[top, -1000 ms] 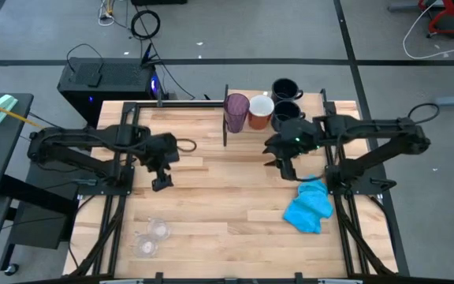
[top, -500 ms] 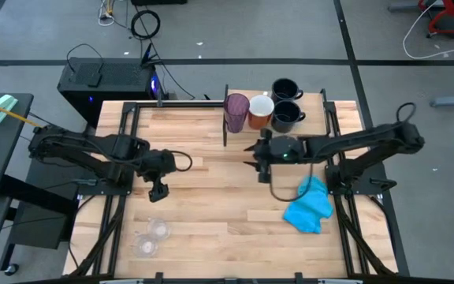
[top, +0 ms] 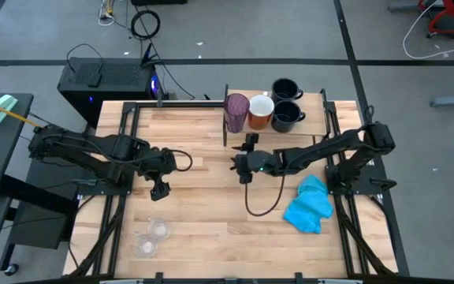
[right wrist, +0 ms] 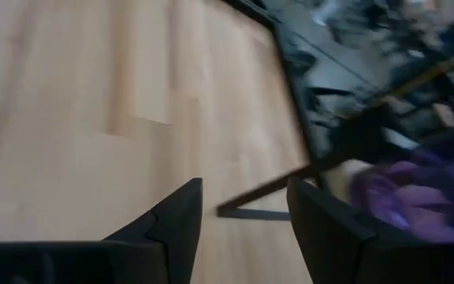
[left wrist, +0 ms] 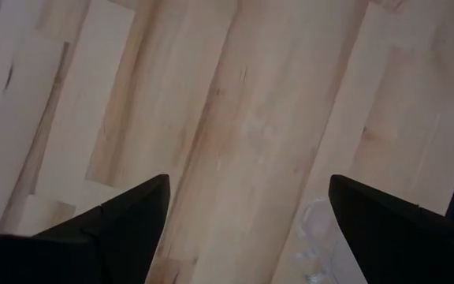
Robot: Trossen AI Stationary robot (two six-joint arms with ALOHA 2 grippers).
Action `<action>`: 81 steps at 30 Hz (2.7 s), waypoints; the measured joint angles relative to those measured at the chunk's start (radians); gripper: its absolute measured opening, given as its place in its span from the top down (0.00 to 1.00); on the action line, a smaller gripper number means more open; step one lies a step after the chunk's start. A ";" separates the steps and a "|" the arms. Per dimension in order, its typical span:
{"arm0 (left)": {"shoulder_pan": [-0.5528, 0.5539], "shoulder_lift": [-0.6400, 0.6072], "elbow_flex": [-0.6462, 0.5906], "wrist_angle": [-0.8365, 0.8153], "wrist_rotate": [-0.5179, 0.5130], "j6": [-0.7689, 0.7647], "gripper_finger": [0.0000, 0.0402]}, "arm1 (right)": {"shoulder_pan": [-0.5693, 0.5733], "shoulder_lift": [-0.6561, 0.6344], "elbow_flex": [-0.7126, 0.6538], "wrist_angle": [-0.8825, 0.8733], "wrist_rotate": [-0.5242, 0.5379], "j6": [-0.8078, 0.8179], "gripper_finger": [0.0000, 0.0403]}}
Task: Stack small to large cups/mugs on shelf
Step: Adjust the cup on the shelf
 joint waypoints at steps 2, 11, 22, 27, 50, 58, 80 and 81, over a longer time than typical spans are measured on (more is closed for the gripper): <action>0.000 0.000 0.000 0.000 -0.011 0.002 0.12 | 0.006 0.012 0.015 0.004 0.071 -0.003 0.52; 0.000 0.000 0.000 0.001 -0.033 0.006 0.12 | -0.011 0.019 0.024 0.006 0.169 -0.018 0.52; 0.001 0.000 0.000 0.005 -0.044 0.005 0.12 | -0.052 0.019 0.024 0.028 0.168 -0.038 0.52; 0.001 0.000 0.000 0.010 -0.044 0.002 0.12 | -0.061 0.019 0.024 0.041 0.164 -0.041 0.52; 0.001 0.000 0.000 0.012 -0.044 -0.005 0.12 | -0.075 0.019 0.024 0.048 0.136 -0.040 0.52; 0.001 0.000 0.000 0.016 -0.044 -0.006 0.12 | -0.086 0.019 0.024 0.047 0.140 -0.043 0.52; 0.001 0.000 0.000 0.017 -0.044 -0.007 0.12 | -0.108 0.019 0.024 0.047 0.141 -0.043 0.52; 0.001 0.000 -0.001 0.017 -0.044 -0.007 0.12 | -0.108 0.019 0.024 0.048 0.141 -0.043 0.52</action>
